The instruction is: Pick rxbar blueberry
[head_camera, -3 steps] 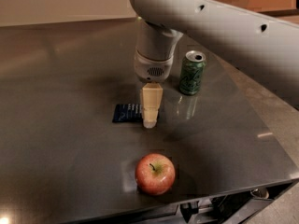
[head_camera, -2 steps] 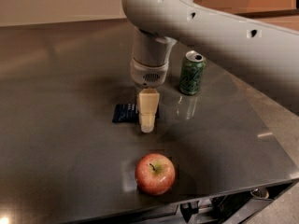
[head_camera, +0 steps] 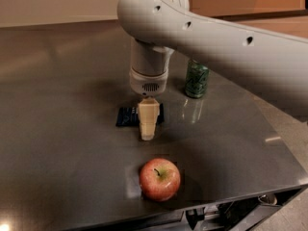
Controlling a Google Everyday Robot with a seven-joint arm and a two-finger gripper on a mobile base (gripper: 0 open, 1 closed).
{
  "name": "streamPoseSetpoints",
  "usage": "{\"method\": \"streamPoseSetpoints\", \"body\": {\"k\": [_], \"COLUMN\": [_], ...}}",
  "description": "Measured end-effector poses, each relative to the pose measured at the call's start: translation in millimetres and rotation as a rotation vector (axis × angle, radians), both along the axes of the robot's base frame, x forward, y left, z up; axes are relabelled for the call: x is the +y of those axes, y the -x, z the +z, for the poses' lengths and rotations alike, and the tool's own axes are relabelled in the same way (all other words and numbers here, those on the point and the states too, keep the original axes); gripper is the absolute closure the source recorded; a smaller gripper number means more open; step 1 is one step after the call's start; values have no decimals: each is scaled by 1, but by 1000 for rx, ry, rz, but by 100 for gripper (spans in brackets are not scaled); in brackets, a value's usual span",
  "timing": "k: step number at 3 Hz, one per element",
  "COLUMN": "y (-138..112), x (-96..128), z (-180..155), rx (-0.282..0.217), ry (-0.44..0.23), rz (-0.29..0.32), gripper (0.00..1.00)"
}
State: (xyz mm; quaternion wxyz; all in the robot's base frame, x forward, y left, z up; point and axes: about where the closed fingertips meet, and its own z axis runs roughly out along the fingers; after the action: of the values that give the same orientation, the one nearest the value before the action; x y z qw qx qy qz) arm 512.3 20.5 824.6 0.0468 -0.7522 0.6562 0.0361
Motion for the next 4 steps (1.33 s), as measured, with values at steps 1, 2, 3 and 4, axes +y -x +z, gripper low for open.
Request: {"method": "streamPoseSetpoints", "body": {"k": [1,2,3,4], "y": [1,1,1,4], "x": [2,2,2,-3], "z": [-2,-1,0,12], "rx": [8,9,9,-1], "ry": [8,9,9,-7], "rz": [4,3,3,-11], "gripper": [40,63,87,100]}}
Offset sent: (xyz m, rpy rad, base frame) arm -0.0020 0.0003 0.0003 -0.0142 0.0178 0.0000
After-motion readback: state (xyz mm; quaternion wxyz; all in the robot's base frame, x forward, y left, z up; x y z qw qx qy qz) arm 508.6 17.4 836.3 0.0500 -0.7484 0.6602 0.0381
